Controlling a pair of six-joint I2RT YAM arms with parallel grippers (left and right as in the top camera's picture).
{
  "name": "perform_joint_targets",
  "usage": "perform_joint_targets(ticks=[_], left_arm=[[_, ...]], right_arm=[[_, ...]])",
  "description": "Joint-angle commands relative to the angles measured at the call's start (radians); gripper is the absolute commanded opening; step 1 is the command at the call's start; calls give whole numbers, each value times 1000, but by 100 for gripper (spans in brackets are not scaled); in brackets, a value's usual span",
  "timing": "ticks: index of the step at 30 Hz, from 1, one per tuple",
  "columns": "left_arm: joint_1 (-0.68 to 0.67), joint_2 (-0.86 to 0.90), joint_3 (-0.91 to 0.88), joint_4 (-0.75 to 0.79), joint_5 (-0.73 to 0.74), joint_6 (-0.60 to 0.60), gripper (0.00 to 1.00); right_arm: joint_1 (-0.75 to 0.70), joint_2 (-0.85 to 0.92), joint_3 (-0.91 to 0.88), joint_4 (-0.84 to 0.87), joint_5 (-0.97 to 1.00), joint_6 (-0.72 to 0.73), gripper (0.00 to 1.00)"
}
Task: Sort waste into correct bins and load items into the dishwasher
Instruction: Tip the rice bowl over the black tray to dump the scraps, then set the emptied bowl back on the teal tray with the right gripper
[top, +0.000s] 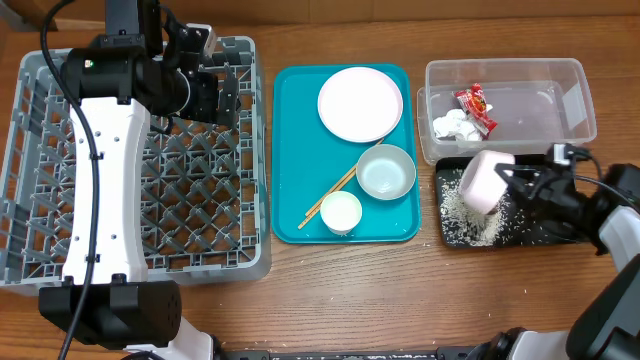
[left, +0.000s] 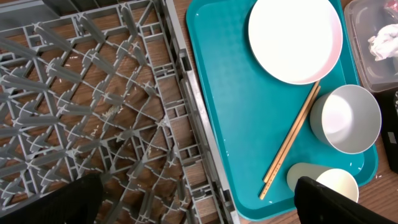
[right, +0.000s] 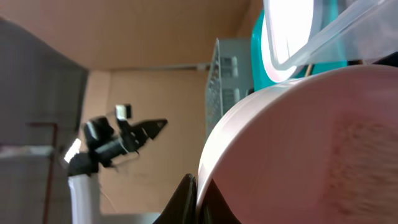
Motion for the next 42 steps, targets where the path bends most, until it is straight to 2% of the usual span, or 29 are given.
perform_joint_targets(ticks=[1,9,16,19,27,36,42], left_arm=[[-2,4,20,1,-5,-14,100],[-2,4,20,1,-5,-14,100],[-2,4,20,1,-5,-14,100],[-2,4,20,1,-5,-14,100],[-3,4,20,1,-5,-14,100],[-3,4,20,1,-5,-14,100],[-3,4,20,1,-5,-14,100]], right_arm=[[-46,0,2,6,-62,69,4],[-81,0,2,23,-62,209,4],[-81,0,2,40,-62,209,4],[-76,0,2,100,-60,173,4],[-6,-44,6,114,-26,164,4],[202,-282,74,97,333,303,4],[452,-340,286,-56,717,336,4]])
